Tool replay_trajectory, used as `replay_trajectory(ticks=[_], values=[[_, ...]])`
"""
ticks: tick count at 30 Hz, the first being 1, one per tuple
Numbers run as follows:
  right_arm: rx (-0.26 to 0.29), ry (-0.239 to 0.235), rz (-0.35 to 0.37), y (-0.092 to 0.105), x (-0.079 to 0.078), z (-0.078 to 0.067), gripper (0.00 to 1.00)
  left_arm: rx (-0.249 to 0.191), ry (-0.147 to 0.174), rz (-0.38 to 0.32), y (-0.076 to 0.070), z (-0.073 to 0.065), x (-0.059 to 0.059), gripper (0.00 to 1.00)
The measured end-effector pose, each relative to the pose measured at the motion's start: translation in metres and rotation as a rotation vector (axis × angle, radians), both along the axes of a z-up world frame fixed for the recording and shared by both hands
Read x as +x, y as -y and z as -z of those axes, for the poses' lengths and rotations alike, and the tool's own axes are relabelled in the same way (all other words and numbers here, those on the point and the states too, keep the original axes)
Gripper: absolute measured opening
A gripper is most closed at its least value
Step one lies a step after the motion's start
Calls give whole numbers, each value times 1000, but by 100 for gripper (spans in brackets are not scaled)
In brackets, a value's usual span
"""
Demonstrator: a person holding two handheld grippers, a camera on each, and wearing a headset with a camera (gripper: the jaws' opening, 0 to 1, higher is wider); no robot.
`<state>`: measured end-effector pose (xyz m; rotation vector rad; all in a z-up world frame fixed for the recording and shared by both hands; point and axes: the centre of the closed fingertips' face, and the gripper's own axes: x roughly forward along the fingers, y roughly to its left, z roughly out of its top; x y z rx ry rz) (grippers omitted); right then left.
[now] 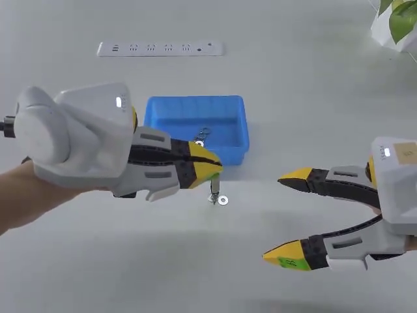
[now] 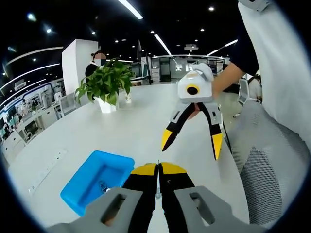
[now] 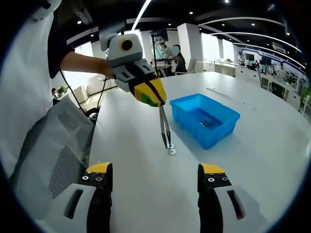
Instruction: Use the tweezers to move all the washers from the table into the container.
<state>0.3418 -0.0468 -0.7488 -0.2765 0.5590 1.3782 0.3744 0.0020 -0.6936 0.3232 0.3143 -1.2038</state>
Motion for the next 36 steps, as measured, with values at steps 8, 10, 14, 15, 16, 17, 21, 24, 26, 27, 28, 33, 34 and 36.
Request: replay_trajectory(ticks=[8,10,14,15,16,17,21,24,26,27,28,33,34,36], values=[[5,22,-43,-18,8,-3,71,1,-10,14,-1,0,-2,4],[8,28,-59,-24,10,-4,70,1,-17,21,-2,1,-4,4],[-8,51,-131,-41,10,-1,67,4,-22,27,-3,1,-5,4],[-12,54,-154,-46,9,1,66,2,-26,27,-3,1,-5,4],[-17,57,-164,-50,9,3,64,2,-25,27,-2,1,-4,4],[-20,78,-171,-55,12,5,63,2,-26,25,-2,1,-4,4],[-24,93,-190,-70,16,10,57,1,-28,20,-2,1,-2,4],[-32,108,-217,-79,19,14,52,1,-30,27,-2,1,-4,5],[-39,113,-241,-81,19,17,44,1,-33,30,-2,1,-4,5],[-48,106,-248,-81,20,20,41,0,-34,29,-2,1,-4,5],[-49,104,-250,-81,21,21,38,-1,-36,27,-2,1,-3,5],[-68,97,-271,-80,22,26,30,-2,-40,30,-2,1,-3,5],[-67,97,-273,-81,22,26,29,-2,-40,29,-1,1,-3,5],[-63,106,-281,-83,22,25,24,-4,-41,29,-1,1,-3,5]])
